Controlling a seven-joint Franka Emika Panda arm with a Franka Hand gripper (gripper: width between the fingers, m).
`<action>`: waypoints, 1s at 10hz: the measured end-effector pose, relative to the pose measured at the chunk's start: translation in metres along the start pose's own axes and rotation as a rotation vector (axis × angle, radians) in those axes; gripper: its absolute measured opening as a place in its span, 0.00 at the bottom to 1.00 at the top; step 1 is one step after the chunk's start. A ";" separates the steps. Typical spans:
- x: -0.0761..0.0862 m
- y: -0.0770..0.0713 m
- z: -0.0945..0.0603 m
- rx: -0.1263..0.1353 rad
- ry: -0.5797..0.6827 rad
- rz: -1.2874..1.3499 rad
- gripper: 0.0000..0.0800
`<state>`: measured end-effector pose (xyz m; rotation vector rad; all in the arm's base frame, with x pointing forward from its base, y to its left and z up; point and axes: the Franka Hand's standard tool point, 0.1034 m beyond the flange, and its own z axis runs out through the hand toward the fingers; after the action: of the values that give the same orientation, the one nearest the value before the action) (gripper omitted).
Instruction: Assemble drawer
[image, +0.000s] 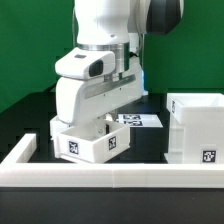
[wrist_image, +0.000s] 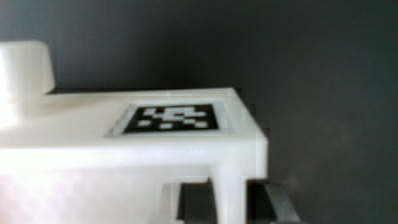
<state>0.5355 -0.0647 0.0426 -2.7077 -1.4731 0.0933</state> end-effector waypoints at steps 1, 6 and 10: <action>-0.003 -0.002 0.000 0.002 -0.007 -0.123 0.05; -0.006 -0.003 0.005 -0.008 -0.023 -0.391 0.05; 0.008 -0.004 0.007 -0.085 -0.011 -0.427 0.05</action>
Offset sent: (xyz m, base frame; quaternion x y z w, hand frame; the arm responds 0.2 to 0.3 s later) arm 0.0000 0.0000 0.0000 0.0000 0.0000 -0.1938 0.9810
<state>0.5360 -0.0557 0.0355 -2.3856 -2.0593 0.0252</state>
